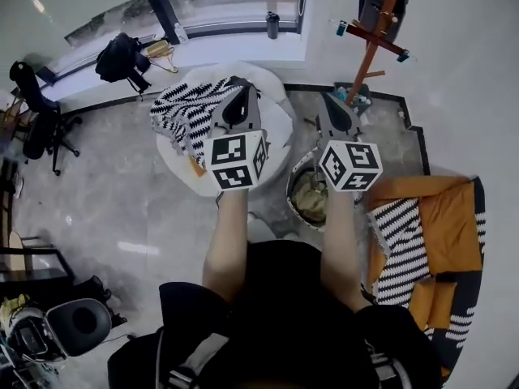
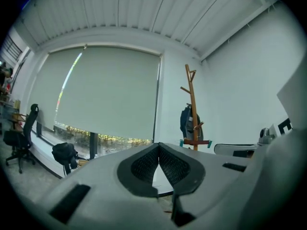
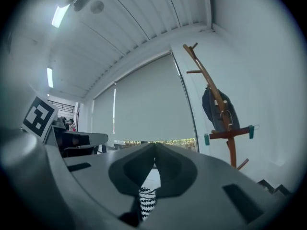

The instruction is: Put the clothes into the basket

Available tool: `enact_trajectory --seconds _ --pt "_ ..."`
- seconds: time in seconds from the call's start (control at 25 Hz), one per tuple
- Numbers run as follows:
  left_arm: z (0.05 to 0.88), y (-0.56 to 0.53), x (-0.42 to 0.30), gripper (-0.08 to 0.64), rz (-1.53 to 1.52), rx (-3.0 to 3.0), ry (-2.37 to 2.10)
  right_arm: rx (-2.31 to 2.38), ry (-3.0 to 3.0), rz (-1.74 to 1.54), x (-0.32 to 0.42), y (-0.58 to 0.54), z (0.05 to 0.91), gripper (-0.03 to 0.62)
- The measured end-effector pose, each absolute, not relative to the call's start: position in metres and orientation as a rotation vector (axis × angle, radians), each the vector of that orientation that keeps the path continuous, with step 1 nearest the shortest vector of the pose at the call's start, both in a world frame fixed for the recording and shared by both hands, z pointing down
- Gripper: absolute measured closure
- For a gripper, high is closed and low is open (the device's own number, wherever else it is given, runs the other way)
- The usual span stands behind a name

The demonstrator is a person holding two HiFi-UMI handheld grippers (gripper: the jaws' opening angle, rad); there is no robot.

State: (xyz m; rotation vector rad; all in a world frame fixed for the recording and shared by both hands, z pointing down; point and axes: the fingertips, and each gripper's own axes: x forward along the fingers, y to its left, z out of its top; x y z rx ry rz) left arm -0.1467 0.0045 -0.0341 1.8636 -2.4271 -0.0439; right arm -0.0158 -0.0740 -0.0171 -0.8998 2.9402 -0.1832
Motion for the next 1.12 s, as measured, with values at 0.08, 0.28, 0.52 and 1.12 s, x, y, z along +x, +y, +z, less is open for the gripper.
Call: enact_trajectory --seconds 0.08,0.28,0.52,1.12 --pt "-0.040 0.013 -0.160 0.551 -0.049 1.841 -2.461 -0.869 2.943 -0.161 -0.032 -0.070 -0.025 0.581" --pt "-0.047 0.031 -0.183 0.551 -0.050 1.808 -2.507 -0.832 2.956 -0.106 -0.062 -0.059 -0.037 0.581" --pt "-0.047 0.044 -0.203 0.552 -0.066 1.780 -2.525 -0.807 2.971 -0.072 -0.085 -0.049 -0.041 0.581" --pt "-0.047 0.033 -0.201 0.551 -0.106 1.831 -2.471 -0.810 2.967 -0.043 -0.088 -0.047 -0.047 0.581"
